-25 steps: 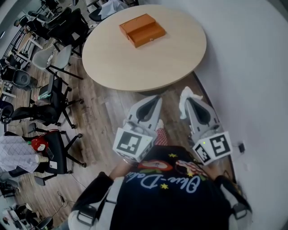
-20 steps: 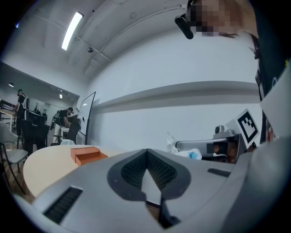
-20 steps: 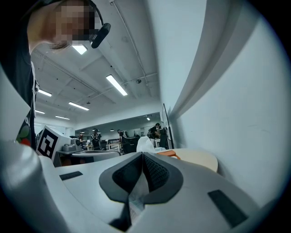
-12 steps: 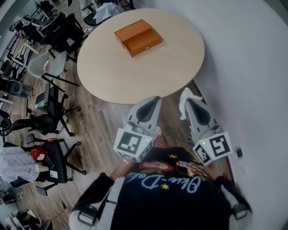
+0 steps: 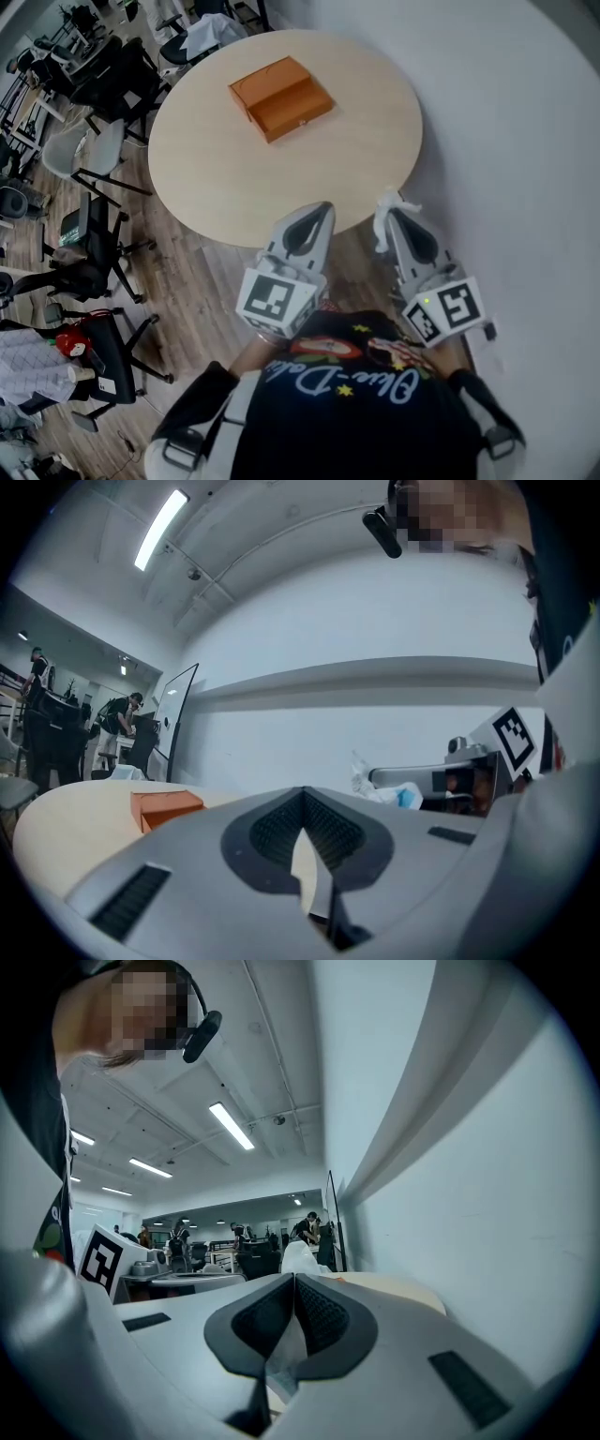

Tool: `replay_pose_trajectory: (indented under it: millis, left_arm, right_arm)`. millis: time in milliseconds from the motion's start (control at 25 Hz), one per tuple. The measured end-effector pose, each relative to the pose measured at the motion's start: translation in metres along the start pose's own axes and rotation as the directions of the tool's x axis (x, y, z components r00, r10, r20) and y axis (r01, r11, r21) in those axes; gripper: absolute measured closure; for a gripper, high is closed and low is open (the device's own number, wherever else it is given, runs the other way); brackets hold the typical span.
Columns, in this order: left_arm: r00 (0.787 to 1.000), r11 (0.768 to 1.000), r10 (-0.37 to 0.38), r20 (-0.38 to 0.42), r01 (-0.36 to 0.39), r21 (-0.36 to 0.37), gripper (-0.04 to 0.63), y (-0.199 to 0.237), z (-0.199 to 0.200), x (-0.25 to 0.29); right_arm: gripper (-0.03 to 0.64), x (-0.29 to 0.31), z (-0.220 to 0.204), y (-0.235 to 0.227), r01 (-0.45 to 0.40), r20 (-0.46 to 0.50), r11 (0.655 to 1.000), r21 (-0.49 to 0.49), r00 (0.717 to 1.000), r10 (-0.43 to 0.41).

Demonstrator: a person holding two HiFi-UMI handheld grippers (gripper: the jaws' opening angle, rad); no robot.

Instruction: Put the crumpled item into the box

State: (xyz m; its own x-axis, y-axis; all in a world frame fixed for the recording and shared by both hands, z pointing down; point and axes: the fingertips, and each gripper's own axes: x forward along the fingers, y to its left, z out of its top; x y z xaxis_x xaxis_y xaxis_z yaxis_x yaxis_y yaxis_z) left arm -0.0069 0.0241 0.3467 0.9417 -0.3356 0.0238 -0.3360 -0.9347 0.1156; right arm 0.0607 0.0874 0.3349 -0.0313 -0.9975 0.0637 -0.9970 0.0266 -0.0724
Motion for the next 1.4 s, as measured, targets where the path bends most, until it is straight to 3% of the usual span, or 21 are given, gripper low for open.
replay_pose_trajectory:
  millis: [720,1120,1400]
  left_arm:
    - [1.0,1.0,-0.028,0.01,0.028,-0.006,0.604,0.079,0.012,0.048]
    - [1.0,1.0,0.015,0.0,-0.015,-0.022,0.604,0.099,0.011,0.047]
    - [0.996,0.996,0.092,-0.016,-0.092,-0.011,0.604,0.115,0.009,0.053]
  right_arm:
    - [0.615,0.084,0.009,-0.018,0.022,-0.004,1.0,-0.009,1.0,-0.022]
    - [0.615,0.106,0.011,-0.009,-0.03,-0.034,0.999,-0.013,0.999,0.03]
    - [0.615,0.129,0.012,-0.026,-0.089,-0.037,0.996,0.004,0.995,0.089]
